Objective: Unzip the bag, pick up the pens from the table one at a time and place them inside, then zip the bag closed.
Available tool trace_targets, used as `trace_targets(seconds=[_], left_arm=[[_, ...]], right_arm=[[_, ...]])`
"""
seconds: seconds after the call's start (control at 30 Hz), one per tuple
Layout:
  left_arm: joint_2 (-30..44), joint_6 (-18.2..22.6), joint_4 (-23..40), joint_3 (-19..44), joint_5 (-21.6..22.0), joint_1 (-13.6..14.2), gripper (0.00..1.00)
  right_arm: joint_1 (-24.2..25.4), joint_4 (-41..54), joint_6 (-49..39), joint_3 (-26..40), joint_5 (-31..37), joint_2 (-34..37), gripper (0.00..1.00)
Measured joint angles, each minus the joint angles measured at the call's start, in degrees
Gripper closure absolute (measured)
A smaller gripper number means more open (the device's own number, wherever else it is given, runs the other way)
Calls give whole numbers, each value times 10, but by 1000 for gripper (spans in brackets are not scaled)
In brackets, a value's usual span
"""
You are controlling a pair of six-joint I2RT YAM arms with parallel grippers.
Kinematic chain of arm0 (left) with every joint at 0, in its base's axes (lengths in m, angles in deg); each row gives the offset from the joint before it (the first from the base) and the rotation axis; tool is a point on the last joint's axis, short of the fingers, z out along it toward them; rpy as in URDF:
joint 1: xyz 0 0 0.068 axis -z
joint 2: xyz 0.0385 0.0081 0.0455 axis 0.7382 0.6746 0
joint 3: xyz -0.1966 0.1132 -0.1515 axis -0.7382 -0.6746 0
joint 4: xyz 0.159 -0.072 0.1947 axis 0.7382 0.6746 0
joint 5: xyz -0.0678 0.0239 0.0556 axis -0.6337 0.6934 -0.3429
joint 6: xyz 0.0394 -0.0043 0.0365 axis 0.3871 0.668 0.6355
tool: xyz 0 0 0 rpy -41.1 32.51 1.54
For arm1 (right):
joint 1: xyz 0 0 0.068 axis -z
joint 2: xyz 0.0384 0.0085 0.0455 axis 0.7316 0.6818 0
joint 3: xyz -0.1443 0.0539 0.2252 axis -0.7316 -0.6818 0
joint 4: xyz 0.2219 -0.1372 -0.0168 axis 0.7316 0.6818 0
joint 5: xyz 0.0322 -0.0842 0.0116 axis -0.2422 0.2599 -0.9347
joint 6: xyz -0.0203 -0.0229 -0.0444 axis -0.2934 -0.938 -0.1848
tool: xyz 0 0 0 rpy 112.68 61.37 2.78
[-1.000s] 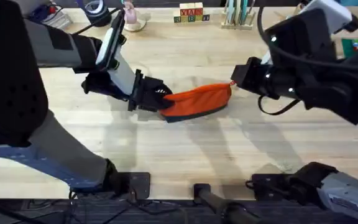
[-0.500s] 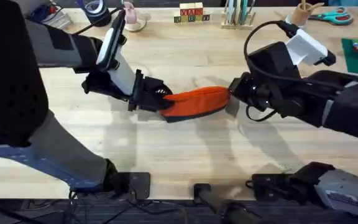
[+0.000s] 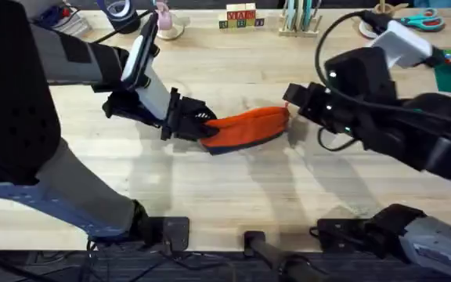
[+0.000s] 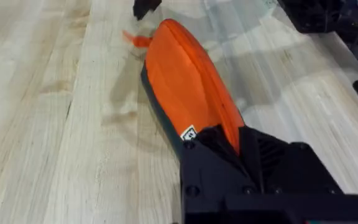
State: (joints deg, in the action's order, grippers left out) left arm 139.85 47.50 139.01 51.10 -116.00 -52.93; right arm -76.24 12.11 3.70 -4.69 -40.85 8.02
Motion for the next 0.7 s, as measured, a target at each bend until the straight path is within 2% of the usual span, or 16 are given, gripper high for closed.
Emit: trace_targets(seconds=[0.07,0.1,0.13,0.27,0.5,0.7], left_arm=[[0,0,0,0,0,0,958],[0,0,0,0,0,0,958],[0,0,0,0,0,0,958],[0,0,0,0,0,0,958],[0,0,0,0,0,0,958],[0,0,0,0,0,0,958]], right_arm=[[0,33,-21,0,-1,-28,121],[0,54,-37,2,-3,-44,32],[0,73,-51,3,-8,-60,12],[0,126,-110,5,-29,-138,5],[0,130,-217,11,-38,-272,4],[0,131,-271,12,25,-321,4]])
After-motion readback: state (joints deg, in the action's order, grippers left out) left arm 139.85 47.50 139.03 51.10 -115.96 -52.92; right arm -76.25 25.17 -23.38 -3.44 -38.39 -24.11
